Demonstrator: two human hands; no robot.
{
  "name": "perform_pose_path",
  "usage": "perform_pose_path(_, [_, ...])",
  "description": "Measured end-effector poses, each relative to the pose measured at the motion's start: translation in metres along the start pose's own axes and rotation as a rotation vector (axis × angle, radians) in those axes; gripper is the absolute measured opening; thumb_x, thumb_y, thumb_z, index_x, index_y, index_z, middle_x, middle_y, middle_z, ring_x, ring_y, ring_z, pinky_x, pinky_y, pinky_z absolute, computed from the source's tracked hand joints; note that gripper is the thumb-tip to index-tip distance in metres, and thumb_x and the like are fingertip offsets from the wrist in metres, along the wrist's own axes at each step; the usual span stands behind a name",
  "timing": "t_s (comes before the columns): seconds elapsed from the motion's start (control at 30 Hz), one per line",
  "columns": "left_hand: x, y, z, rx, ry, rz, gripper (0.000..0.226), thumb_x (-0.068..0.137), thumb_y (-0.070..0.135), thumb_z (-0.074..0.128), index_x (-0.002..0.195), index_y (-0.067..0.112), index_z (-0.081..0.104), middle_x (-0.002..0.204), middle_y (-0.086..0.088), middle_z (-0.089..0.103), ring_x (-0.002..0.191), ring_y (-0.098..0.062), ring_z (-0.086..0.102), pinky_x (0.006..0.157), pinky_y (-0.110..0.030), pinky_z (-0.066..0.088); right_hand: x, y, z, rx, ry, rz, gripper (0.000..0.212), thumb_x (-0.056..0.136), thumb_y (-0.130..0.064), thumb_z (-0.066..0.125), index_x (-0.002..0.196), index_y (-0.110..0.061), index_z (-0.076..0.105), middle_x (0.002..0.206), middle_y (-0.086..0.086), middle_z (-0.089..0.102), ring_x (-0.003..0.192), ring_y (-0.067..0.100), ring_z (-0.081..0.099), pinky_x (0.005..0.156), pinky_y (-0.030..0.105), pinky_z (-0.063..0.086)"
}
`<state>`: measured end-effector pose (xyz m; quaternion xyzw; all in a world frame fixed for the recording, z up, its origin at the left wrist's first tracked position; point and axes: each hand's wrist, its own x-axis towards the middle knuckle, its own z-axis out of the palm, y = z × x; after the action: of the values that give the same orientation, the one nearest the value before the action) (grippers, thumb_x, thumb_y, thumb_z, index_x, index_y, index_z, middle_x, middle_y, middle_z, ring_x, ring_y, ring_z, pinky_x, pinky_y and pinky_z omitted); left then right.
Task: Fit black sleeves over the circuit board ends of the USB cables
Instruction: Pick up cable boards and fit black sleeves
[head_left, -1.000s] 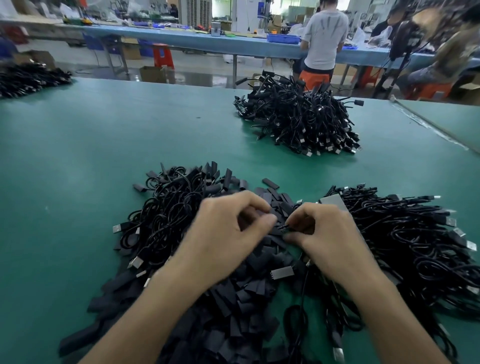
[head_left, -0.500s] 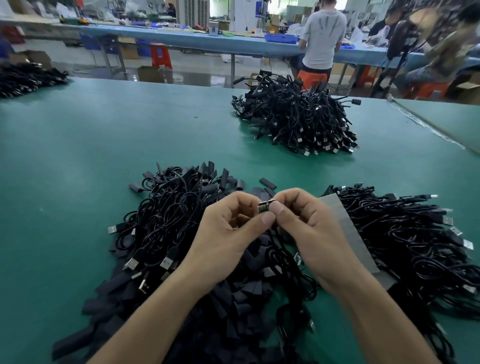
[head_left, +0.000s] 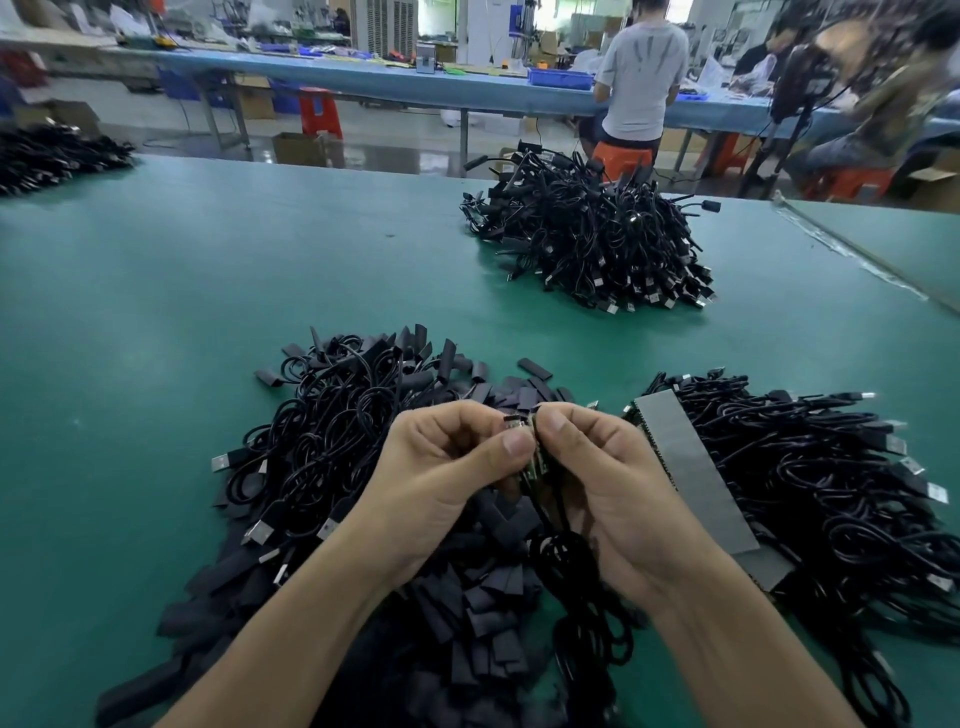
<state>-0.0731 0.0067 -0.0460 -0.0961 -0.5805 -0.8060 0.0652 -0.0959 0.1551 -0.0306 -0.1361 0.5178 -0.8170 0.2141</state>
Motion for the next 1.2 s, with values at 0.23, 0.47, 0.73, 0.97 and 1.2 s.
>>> perform_pose_path(0.23, [0.005,0.017,-0.001,-0.118,0.045,0.062,0.012,0.085,0.034,0.068,0.079,0.025,0.072,0.082,-0.003,0.072,0.077,-0.017,0.068,0.074,-0.033,0.057,0.003,-0.011,-0.007,-0.096,0.306,-0.084,0.015,0.093,-0.022,0.061,0.079,-0.016,0.059,0.06,-0.003,0.053,0.049,0.008,0.05,0.046,0.019,0.043])
perform_pose_path(0.47, [0.009,0.032,-0.016,0.224,0.26,0.122,0.015,0.087,0.039,0.064,0.091,0.032,0.076,0.061,0.009,0.055,0.042,-0.003,0.038,0.04,-0.015,0.033,0.001,-0.002,-0.032,-1.53,0.542,-0.179,0.028,0.096,-0.016,0.06,0.123,-0.023,0.061,0.104,-0.008,0.057,0.1,0.015,0.057,0.087,0.027,0.045])
perform_pose_path(0.73, [0.009,-0.008,-0.019,0.81,0.094,-0.013,0.046,0.101,0.013,0.051,0.143,0.031,0.049,0.081,0.016,0.069,0.07,-0.002,0.063,0.068,-0.019,0.051,0.001,0.029,-0.015,-1.787,0.092,-0.134,0.047,0.101,-0.042,0.042,0.146,-0.031,0.035,0.137,-0.005,0.043,0.125,0.021,0.037,0.1,0.036,0.033])
perform_pose_path(0.97, [0.004,-0.021,-0.013,0.847,0.138,0.006,0.018,0.098,0.014,0.059,0.096,0.029,0.051,0.08,0.015,0.071,0.062,-0.005,0.066,0.06,-0.016,0.05,0.007,0.045,-0.023,-1.617,0.132,-0.073,0.032,0.101,-0.043,0.044,0.132,-0.04,0.05,0.12,-0.012,0.049,0.114,0.016,0.039,0.095,0.035,0.032])
perform_pose_path(1.2, [0.002,-0.024,-0.013,0.89,0.151,0.027,0.02,0.097,0.011,0.058,0.093,0.031,0.054,0.073,0.01,0.067,0.063,-0.004,0.064,0.057,-0.011,0.046,0.005,0.054,-0.022,-1.653,0.249,-0.016,0.06,0.099,-0.058,0.024,0.147,-0.024,0.038,0.116,-0.002,0.04,0.112,0.019,0.041,0.098,0.036,0.039])
